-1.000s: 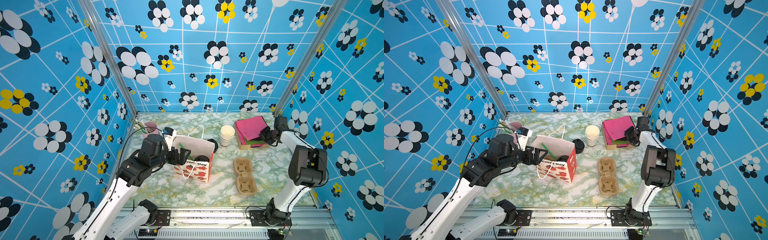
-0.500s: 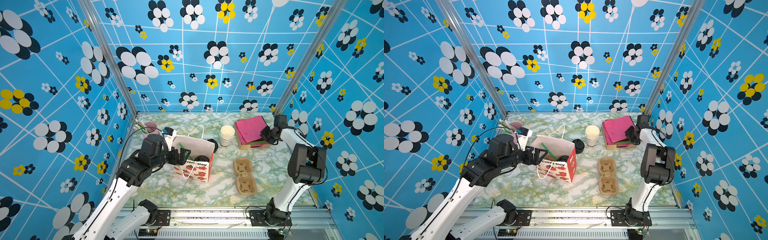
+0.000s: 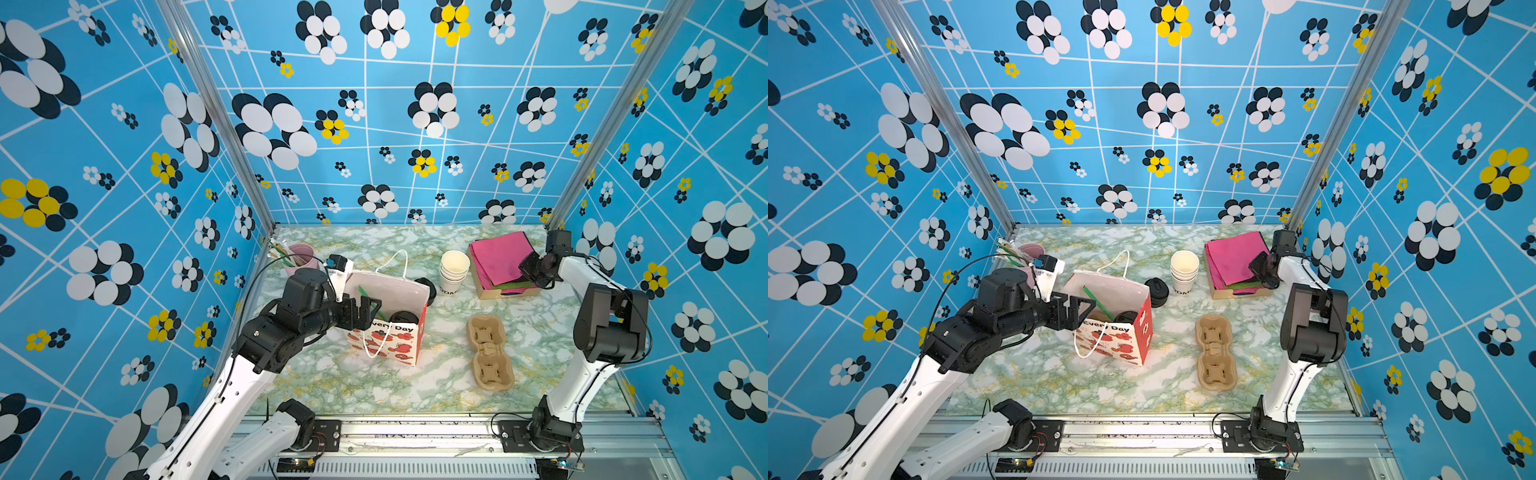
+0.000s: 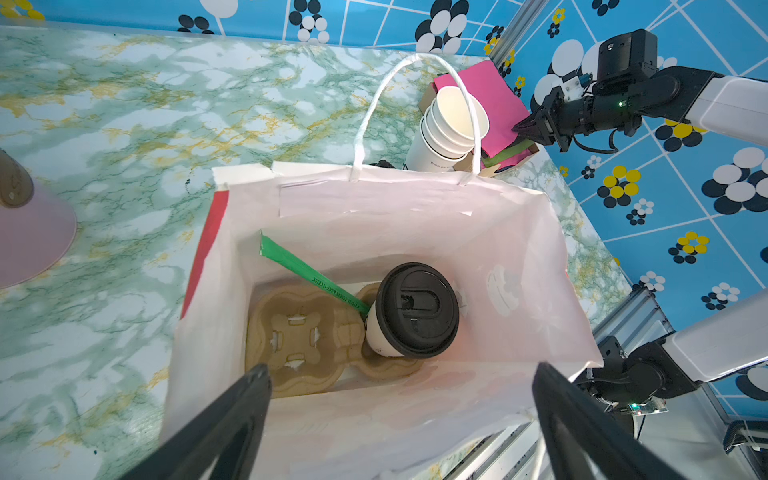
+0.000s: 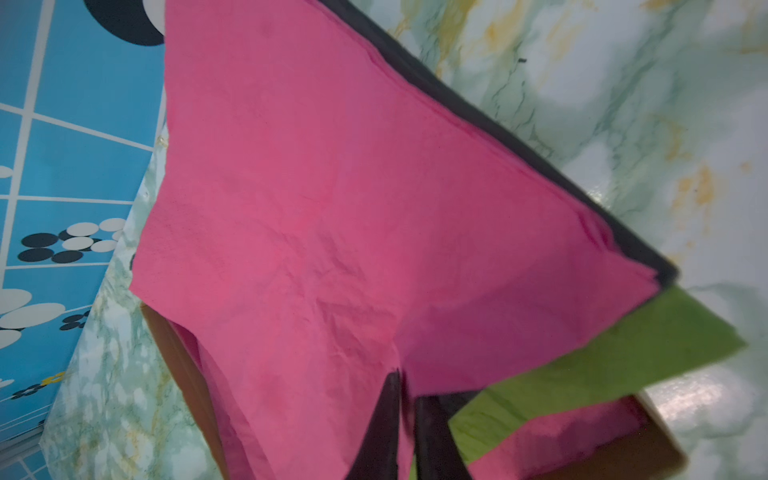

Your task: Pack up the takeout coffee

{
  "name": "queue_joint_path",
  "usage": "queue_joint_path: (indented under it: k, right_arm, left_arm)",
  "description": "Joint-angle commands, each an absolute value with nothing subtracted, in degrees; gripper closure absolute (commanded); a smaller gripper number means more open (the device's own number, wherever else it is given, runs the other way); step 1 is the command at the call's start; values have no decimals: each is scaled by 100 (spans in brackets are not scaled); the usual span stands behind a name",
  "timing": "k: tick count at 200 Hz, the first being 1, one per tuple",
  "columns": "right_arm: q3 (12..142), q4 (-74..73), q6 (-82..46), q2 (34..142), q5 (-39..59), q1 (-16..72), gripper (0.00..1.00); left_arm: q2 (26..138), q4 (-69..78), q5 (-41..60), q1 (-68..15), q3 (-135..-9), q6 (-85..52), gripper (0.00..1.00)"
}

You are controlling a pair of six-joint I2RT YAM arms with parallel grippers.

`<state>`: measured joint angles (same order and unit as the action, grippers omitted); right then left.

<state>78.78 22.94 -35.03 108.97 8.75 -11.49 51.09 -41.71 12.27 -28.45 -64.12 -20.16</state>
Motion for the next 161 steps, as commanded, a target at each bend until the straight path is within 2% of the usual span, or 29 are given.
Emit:
queue_joint_path:
  k: [1,61,161]
  right_arm:
    - [7808,2162,-3492,10614,645,-1134,99]
    - [7641,2273,-3093,10075,203,-1133,100]
    - [7546,3576,-2238,9254,-1110,-1134,100]
  left_arm:
    - [5129,-4067,1309,-2785,-6354,-2054,1]
    - [5090,-4064,1327,-2786,-6381,-2065,1]
    - [4993,-4118,1327,-2786,-6390,-2073,1]
